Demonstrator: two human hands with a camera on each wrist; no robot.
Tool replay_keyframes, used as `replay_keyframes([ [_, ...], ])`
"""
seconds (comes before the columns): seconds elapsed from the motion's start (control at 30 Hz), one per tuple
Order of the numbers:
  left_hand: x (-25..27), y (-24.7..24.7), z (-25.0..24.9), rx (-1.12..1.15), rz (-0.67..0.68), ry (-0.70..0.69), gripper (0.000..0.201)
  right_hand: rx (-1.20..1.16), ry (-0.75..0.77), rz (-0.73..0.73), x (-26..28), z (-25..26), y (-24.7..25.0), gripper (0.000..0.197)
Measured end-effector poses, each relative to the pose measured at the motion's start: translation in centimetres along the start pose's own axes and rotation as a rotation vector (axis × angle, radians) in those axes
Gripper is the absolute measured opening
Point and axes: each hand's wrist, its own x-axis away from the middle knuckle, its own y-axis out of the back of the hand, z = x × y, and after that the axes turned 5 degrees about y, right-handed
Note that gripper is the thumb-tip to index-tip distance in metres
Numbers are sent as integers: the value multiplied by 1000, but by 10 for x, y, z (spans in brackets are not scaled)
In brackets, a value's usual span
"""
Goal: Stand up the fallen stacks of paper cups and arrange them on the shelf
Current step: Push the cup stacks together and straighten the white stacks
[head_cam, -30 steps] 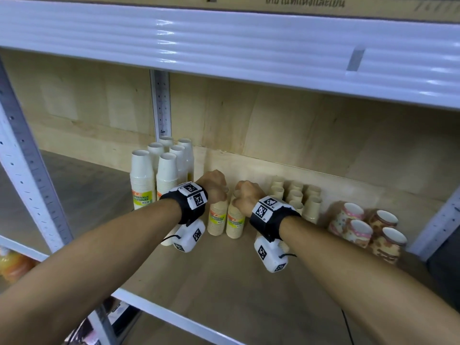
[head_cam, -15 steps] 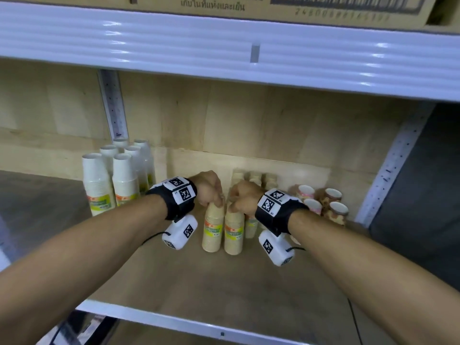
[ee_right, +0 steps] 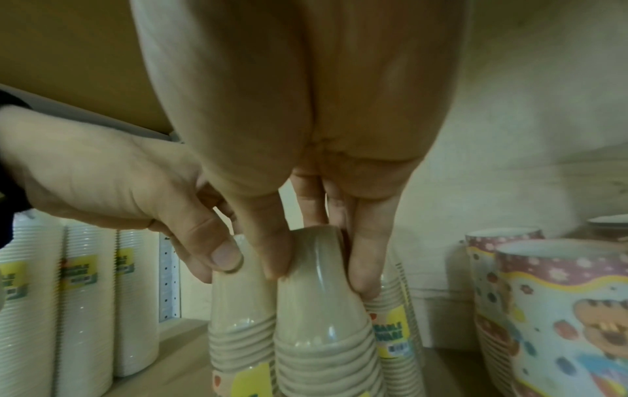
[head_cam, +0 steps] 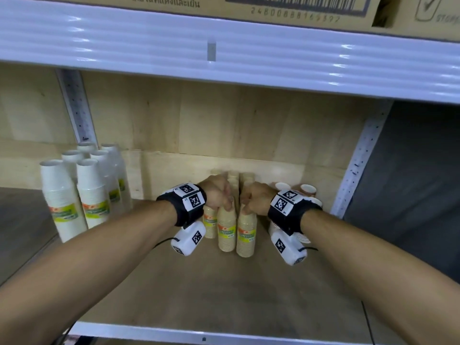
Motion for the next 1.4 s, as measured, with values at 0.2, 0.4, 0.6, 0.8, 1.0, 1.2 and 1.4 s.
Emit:
replay_keyframes([
  [0.2, -2, -6, -5, -48, -7, -38, 32, 48, -2, -53, -6, -14, -1, 19],
  [0.4, -5, -9, -2, -69, -15, -64, 37, 58, -12, -130, -18, -20, -7, 2],
  [0.6, -5, -10, -3, -76, -28, -64, 40, 58, -46, -180, -25, -21, -13, 9],
  [0.8, -6, -11, -2, -63, -36, -51, 44, 60, -45, -194, -28, -18, -17, 9],
  [1.0, -5, -12, -1, -29, -46, -61, 42, -46, -70, -221, -24, -17, -11, 18],
  [1.2, 2, 6, -3, 16, -52, -62, 42, -95, -64, -265, -15, -10, 7, 35],
  [1.4, 17, 54, 2, 49, -155, -48, 31, -114, -1, -335, -19, 16, 26, 32],
])
